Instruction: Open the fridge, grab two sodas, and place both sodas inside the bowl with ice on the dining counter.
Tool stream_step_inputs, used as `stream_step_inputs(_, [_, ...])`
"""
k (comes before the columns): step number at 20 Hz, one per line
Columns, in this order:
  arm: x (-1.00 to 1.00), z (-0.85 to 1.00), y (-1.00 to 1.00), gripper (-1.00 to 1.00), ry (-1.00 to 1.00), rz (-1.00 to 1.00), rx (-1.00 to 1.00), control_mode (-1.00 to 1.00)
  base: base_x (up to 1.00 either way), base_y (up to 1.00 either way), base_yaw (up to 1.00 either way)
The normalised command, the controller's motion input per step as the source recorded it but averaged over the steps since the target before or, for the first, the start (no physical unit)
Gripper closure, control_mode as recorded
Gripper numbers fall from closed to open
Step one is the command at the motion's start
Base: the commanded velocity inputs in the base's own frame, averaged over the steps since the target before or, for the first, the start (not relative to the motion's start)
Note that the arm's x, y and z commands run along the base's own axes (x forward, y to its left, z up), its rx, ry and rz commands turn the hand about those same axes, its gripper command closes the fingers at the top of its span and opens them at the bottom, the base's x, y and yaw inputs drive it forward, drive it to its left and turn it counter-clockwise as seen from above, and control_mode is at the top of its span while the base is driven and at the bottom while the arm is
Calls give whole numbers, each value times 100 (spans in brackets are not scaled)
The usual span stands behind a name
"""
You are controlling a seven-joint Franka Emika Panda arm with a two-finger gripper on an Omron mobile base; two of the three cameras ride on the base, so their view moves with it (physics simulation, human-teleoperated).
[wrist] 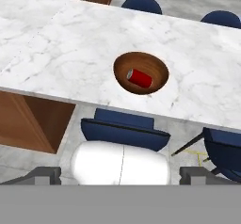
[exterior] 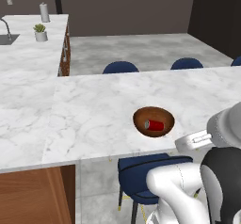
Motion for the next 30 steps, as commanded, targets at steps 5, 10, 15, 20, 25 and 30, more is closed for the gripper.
stream_step_inputs(5, [-17,-3,27,-100,0,0,-2,100,-6,15,1])
stream_step_inputs(10, [0,0,0,-100,0,0,0,100,-29,99,19])
stream_step_inputs(15, [0,0,0,-100,0,0,0,100,-20,97,42])
stream_step_inputs(20, [0,0,0,-100,0,0,0,100,-12,81,51])
stream_step_inputs(25, [0,0,0,-100,0,0,0,100,-5,71,55])
stream_step_inputs(30, [0,0,0,-100,0,0,0,100,0,63,56])
